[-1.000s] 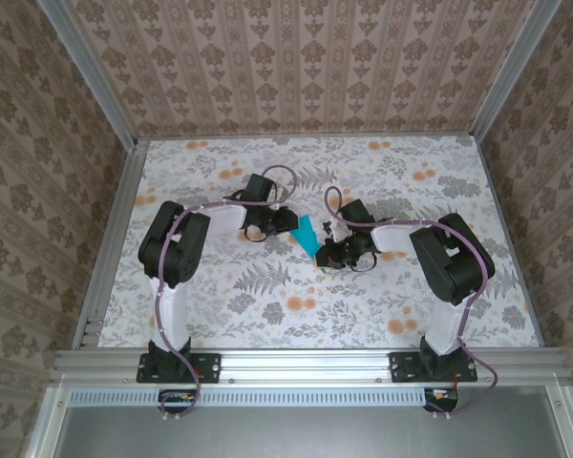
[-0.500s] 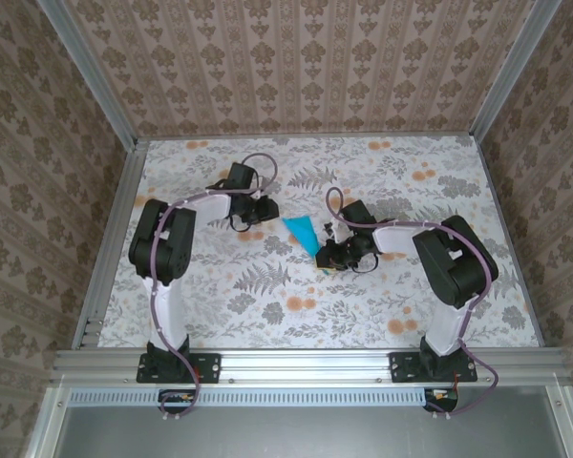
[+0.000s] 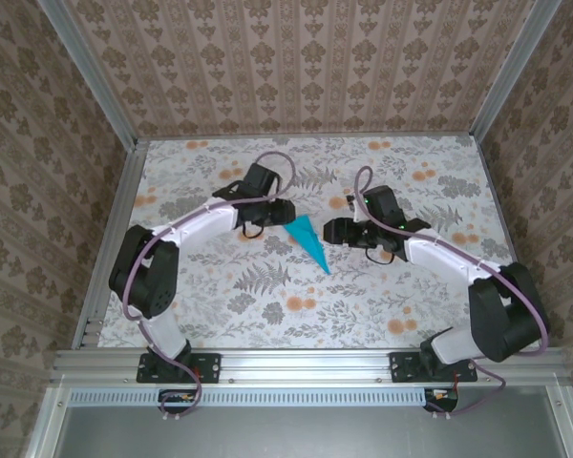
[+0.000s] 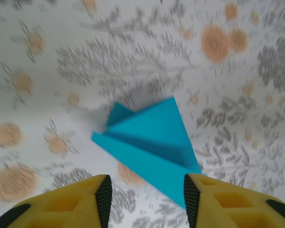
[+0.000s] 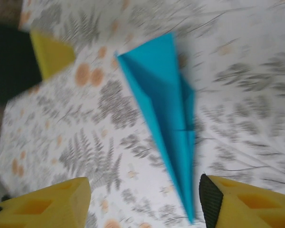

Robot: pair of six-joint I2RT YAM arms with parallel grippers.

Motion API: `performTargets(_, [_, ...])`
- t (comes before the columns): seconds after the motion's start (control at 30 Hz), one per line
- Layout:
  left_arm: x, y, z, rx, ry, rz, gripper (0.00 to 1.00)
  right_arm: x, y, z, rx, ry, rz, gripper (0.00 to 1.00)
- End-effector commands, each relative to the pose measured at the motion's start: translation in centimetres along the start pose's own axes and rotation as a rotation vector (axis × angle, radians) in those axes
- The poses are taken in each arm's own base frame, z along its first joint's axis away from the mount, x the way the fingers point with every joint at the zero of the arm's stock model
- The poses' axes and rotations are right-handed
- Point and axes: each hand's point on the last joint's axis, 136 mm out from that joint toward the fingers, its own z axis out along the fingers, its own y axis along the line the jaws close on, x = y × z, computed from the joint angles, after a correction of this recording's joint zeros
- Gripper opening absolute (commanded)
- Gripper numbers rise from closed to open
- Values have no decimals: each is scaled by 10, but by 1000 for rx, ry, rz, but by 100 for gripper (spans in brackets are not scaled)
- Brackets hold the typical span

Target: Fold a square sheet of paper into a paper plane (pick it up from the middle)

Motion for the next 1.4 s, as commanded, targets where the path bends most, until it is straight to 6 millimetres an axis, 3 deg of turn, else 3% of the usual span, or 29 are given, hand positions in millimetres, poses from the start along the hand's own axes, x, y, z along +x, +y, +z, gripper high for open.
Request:
performTargets(0.0, [28, 3, 5, -84, 60, -61, 53, -7, -50, -18, 224, -89, 28, 68])
performTargets(0.13, [46, -16, 19, -121, 111, -50, 60, -7, -79, -29, 320, -123, 62, 73])
performTargets(0.27, [51, -20, 31, -188, 145, -44, 65, -4, -90, -32, 344, -137, 77, 75])
performTargets(0.57, [53, -25, 52, -219, 196, -65, 71, 1, -95, -28, 341, -129, 86, 75])
performTargets(0.73, [56, -13, 53, -265, 209, -76, 68, 2, -99, -26, 351, -120, 94, 75])
performTargets(1.0, [56, -9, 44, -244, 185, -114, 48, 2, -96, -23, 331, -107, 102, 74])
performTargets(1.37, [47, -10, 34, -140, 100, -184, 8, 0, -89, -21, 297, -103, 117, 74])
